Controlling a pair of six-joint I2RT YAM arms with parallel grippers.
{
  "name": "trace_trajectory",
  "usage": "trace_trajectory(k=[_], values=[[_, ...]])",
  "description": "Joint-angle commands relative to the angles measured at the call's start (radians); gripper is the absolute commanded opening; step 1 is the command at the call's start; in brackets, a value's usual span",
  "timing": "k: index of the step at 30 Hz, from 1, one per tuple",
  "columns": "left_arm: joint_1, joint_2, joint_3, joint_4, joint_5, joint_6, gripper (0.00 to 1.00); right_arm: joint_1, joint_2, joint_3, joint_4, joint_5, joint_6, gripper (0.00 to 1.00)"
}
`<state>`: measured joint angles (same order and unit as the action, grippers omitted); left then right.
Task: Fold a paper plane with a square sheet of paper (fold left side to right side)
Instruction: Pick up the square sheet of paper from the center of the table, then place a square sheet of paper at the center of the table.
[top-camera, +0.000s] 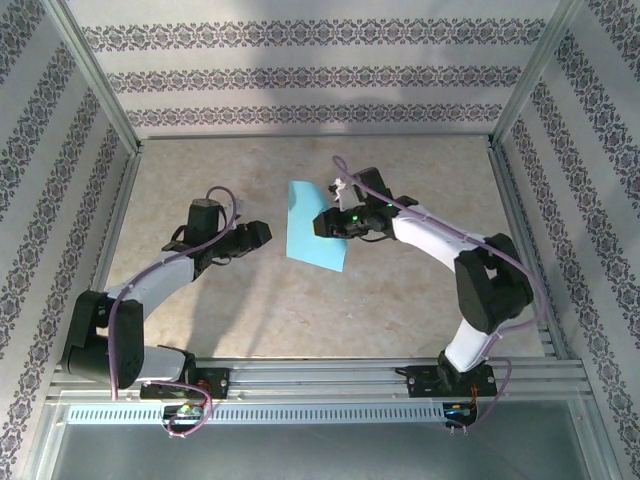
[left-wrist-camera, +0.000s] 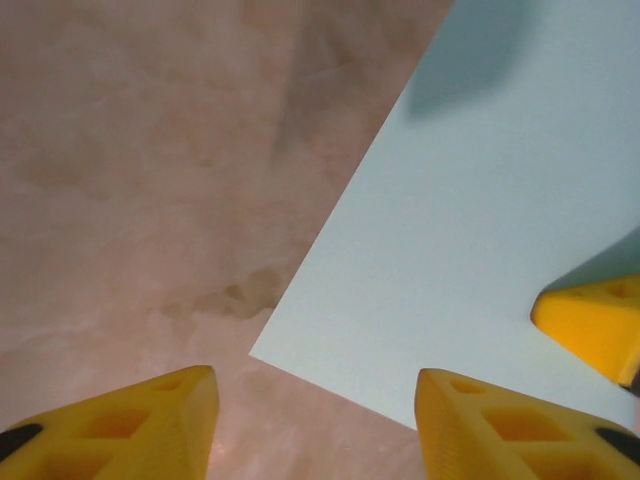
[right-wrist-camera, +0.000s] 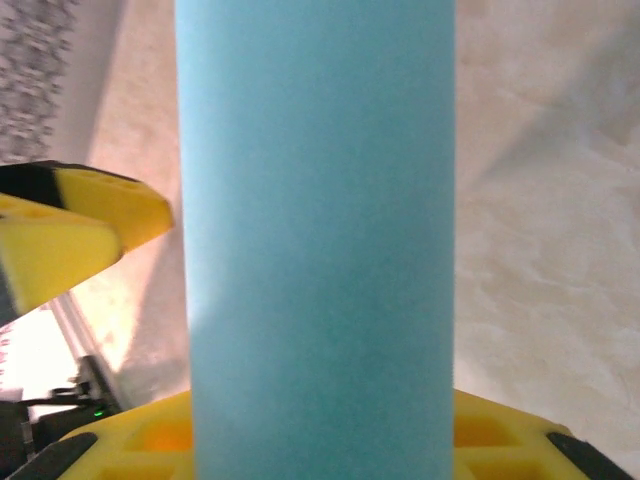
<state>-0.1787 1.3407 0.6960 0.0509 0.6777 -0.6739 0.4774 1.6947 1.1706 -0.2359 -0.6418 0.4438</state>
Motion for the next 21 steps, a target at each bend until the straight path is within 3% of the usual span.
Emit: trace_trajectory(k=[1,8,14,21], values=[[0.018,-0.049,-0.004,0.155,0.179,-0.007,0.6,-0.042,-0.087,-0.048,0.102,-0.184,0.02,0.38],[0.018,-0.096,0.017,0.333,0.385,-0.07,0.7,-0.089,-0.218,-0.08,0.137,-0.388,0.008,0.37],[0.017,-0.143,0.056,0.322,0.431,-0.04,0.85,-0.088,-0.299,-0.088,0.139,-0.505,0.006,0.37],[0.013,-0.158,0.091,0.313,0.47,-0.015,0.85,-0.05,-0.351,-0.085,0.147,-0.578,0.004,0.36]])
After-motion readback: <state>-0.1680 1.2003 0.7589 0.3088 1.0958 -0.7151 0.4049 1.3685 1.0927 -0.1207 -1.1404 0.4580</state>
